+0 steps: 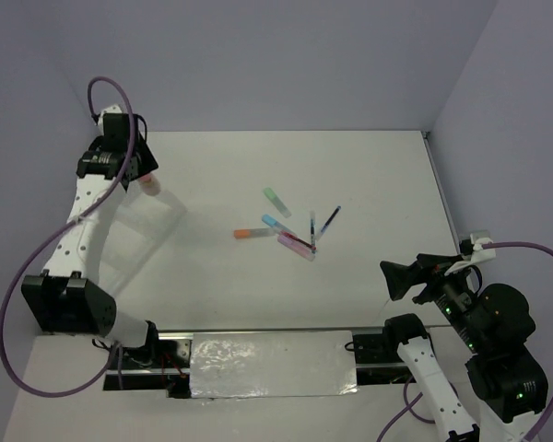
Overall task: Sort the stationery into containers
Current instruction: Place the stationery in the storage box.
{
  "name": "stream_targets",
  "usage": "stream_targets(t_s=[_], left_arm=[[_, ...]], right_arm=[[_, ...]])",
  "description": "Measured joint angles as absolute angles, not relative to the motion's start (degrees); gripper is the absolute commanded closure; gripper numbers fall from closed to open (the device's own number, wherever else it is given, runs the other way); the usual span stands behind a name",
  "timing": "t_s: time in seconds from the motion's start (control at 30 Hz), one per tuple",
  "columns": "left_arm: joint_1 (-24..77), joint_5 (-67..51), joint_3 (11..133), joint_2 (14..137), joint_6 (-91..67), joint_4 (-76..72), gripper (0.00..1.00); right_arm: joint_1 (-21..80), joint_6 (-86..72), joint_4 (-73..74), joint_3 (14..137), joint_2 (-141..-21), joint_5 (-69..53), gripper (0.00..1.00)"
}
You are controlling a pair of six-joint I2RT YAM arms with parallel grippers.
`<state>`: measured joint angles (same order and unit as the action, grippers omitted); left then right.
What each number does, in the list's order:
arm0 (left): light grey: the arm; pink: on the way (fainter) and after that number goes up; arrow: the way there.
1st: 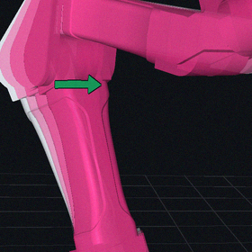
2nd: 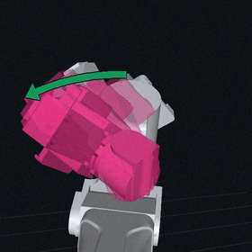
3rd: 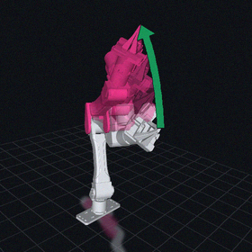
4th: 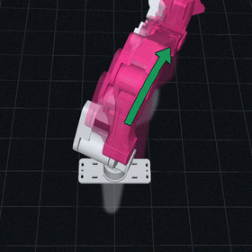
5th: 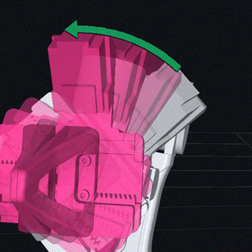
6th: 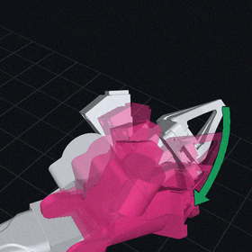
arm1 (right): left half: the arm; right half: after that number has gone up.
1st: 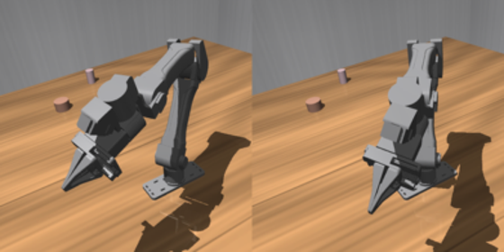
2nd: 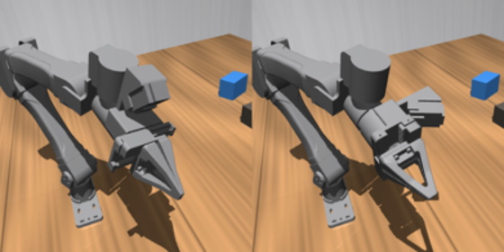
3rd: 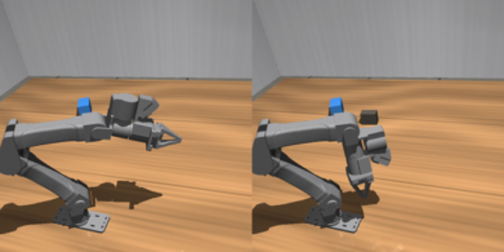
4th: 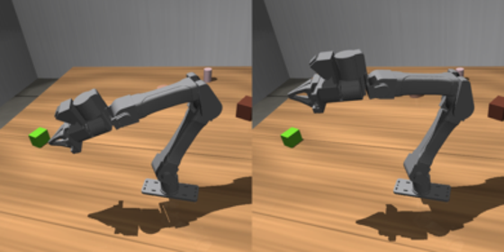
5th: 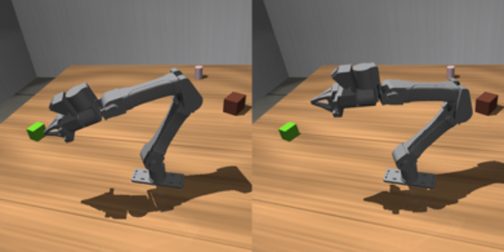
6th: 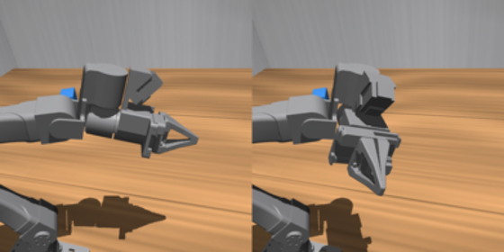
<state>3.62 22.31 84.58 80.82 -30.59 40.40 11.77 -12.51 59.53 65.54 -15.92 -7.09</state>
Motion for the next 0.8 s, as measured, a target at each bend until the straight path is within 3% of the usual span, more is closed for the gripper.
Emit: stream_targets(t_s=[0.23,0.47,0.57,0.6,0.67,0.7,0.8], left_arm=[[-6.59,9.26,93.12,96.88,-29.34,42.37,1.0],[-9.52,4.84,93.14,101.38,-28.64,44.42,0.9],[-9.93,3.4,93.14,101.6,-28.62,44.45,0.74],[-10.09,3.03,93.14,101.84,-28.6,44.42,0.58],[-10.44,2.63,93.01,102.21,-28.62,44.42,0.4],[-10.59,2.68,92.77,102.3,-28.53,44.42,0.01],[-11.0,3.57,92.25,102.3,-28.86,44.84,0.01]], right_arm=[[11.9,-12.51,59.44,65.54,-15.92,-8.32,0.0],[12.23,-12.51,59.16,65.54,-15.92,-8.84,0.0],[12.36,-12.51,59.16,65.54,-15.92,-8.88,0.0],[12.38,-12.51,59.16,65.54,-15.92,-8.86,0.0],[12.38,-12.51,59.13,65.54,-15.92,-8.93,0.0],[12.38,-12.51,59.13,65.54,-15.92,-8.95,0.0],[12.38,-12.51,59.11,65.52,-15.94,-9.5,0.0]])
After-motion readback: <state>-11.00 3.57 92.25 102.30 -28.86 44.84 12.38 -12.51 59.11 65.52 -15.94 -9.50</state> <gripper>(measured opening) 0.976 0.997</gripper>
